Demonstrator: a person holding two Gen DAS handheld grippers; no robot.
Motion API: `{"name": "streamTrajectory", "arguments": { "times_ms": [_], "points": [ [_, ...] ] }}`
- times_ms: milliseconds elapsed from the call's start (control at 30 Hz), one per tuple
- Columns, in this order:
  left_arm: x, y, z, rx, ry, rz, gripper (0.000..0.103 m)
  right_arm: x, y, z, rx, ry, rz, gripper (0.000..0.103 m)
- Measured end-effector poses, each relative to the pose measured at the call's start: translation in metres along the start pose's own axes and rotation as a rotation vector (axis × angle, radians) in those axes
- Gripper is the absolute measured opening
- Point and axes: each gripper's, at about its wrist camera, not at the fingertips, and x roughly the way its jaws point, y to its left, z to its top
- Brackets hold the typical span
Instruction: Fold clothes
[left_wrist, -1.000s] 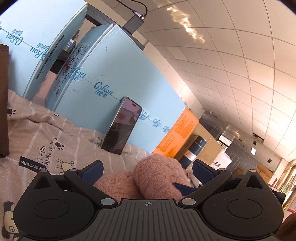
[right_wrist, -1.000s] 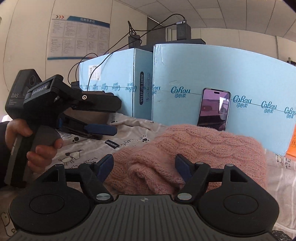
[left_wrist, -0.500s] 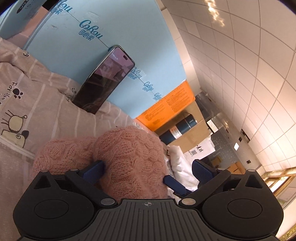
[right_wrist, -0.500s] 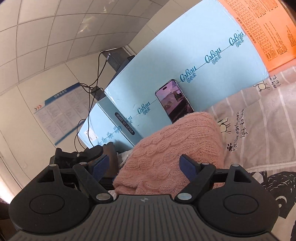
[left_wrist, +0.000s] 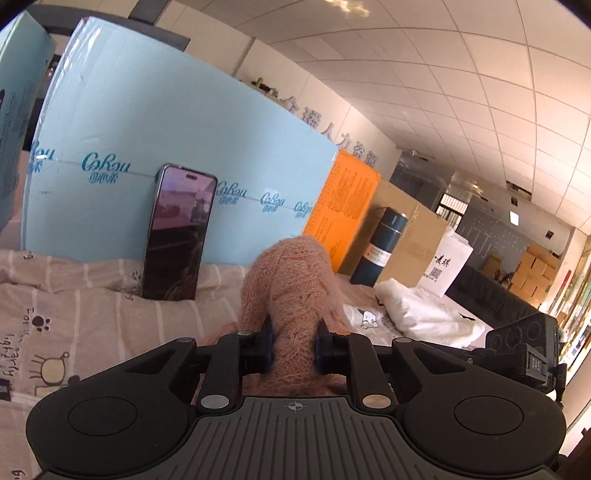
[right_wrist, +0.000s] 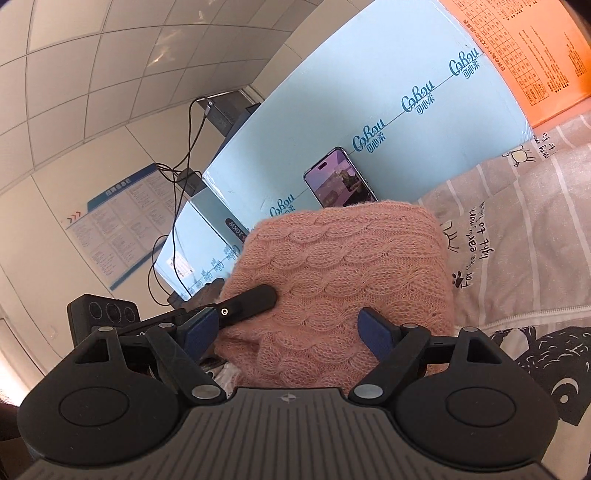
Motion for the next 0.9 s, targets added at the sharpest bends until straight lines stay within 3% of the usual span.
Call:
{"name": "streamTrajectory", "arguments": {
  "times_ms": [133, 333, 533, 633, 733, 900],
  "points": [
    [-0.008, 0.015, -0.008, -0.075, -0.005, 0.017, 0.017, -0.002, 0.003, 0.001, -0.005, -0.004, 0.051, 0.082],
    [-0.020, 0.036, -0.021, -0.187, -0.013, 0.043, 0.019, 0.009, 0.006, -0.003, -0.017, 0.067, 0.049, 0.082],
    [-0.032, 0.057, -0.033, -0.290, -0.019, 0.071, 0.019, 0.009, 0.007, -0.006, -0.025, 0.072, 0.059, 0.082],
    [-0.026, 0.051, -0.034, -0.225, 0.007, 0.114, 0.022, 0.010, 0.008, -0.007, -0.029, 0.074, 0.065, 0.082],
    [-0.027, 0.047, -0.037, -0.144, 0.028, 0.222, 0.022, 0.010, 0.009, -0.007, -0.034, 0.077, 0.071, 0.082],
    [-0.035, 0.042, -0.041, -0.057, 0.031, 0.264, 0.026, 0.010, 0.011, -0.007, -0.046, 0.084, 0.093, 0.082]
  ]
}}
